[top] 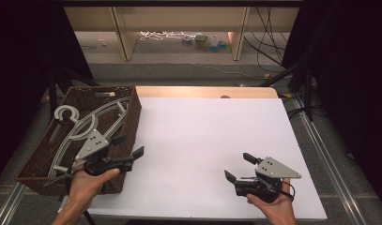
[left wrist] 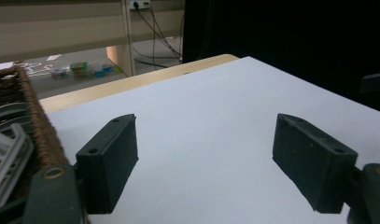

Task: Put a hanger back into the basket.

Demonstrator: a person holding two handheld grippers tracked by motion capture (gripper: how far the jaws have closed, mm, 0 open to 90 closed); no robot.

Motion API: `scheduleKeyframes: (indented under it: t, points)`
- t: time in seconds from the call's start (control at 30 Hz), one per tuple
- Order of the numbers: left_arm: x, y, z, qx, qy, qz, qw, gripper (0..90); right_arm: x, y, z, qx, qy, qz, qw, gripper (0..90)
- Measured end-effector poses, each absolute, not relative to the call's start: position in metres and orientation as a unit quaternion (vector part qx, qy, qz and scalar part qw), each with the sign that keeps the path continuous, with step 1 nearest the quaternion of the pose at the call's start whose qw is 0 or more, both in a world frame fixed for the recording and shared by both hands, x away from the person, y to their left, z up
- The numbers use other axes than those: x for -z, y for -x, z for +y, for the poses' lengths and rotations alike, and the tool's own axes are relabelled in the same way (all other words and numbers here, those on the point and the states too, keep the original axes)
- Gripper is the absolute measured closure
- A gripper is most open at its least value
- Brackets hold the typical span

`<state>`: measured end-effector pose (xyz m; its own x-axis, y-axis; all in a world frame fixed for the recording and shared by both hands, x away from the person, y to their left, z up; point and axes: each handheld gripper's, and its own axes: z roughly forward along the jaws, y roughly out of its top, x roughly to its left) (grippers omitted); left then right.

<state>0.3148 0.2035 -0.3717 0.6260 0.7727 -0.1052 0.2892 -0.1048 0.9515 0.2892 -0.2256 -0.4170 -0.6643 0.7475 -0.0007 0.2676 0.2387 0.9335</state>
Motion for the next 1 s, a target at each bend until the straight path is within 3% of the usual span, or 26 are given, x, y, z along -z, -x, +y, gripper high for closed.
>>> scheduleKeyframes:
  t: [0.43, 1.0]
  points:
    - [0.400, -0.297, 0.171, -0.201, -0.733, 0.329, 0.560, 16.3, 0.424, -0.278, -0.218, -0.520, -0.326, 0.758, 0.223, 16.2]
    - [0.428, -0.286, 0.178, -0.230, -0.713, 0.326, 0.577, 16.1, 0.426, -0.269, -0.219, -0.536, -0.319, 0.747, 0.228, 16.0]
